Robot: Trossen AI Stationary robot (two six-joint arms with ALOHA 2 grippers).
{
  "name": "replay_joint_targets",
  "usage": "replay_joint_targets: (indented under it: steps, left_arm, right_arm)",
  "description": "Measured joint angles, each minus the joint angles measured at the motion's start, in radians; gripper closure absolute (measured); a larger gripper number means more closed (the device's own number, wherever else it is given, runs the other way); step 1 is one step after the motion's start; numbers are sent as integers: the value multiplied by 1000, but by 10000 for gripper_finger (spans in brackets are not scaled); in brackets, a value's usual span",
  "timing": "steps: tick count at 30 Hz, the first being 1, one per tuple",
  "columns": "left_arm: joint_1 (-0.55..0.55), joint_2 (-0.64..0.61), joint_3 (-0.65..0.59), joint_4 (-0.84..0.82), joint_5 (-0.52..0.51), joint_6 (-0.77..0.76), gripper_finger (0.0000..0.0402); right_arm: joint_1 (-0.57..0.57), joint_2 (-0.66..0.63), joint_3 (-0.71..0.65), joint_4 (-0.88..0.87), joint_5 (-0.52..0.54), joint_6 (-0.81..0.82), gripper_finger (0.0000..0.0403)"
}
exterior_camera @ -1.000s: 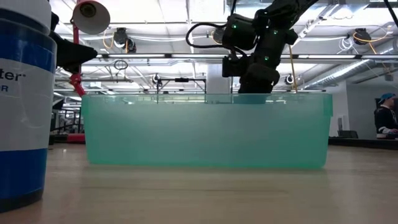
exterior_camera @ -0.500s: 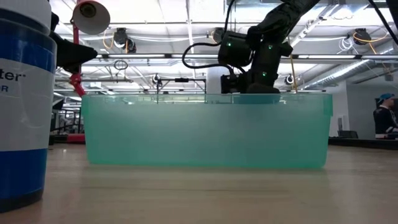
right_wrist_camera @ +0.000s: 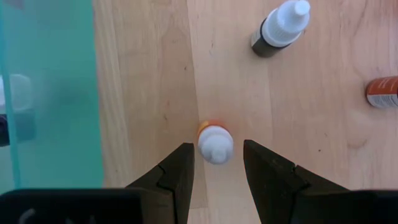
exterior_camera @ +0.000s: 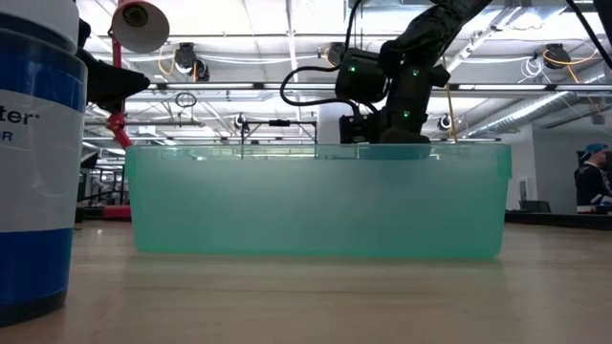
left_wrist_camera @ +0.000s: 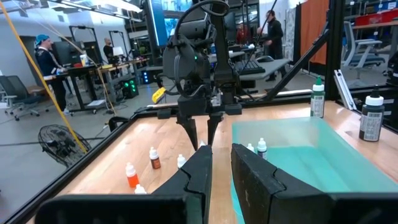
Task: Pick & Place food coloring
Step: Put the small orange food coloring bottle into the green bin, then put the small green food coloring bottle into the green bin
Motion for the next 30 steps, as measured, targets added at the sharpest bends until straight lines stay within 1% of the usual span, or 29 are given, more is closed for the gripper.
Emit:
replay_joint_targets:
  steps: [8, 11, 14, 21, 22, 30]
  left_arm:
    - [0, 0, 0, 0, 0, 0, 334]
    - [0, 0, 0, 0, 0, 0, 334]
    - [0, 0, 0, 0, 0, 0, 334]
    - [0, 0, 0, 0, 0, 0, 334]
    - [0, 0, 0, 0, 0, 0, 334]
    - [0, 0, 0, 0, 0, 0, 334]
  right_arm:
    - [0, 0, 0, 0, 0, 0, 273]
    - [0, 0, 0, 0, -1, 0, 280]
    - [0, 0, 0, 0, -1, 0, 304]
    - [0, -1, 0, 0, -1, 0, 390]
    - [1, -1, 0, 1, -1, -1, 397]
    - [14, -1, 0, 3, 0, -1, 400]
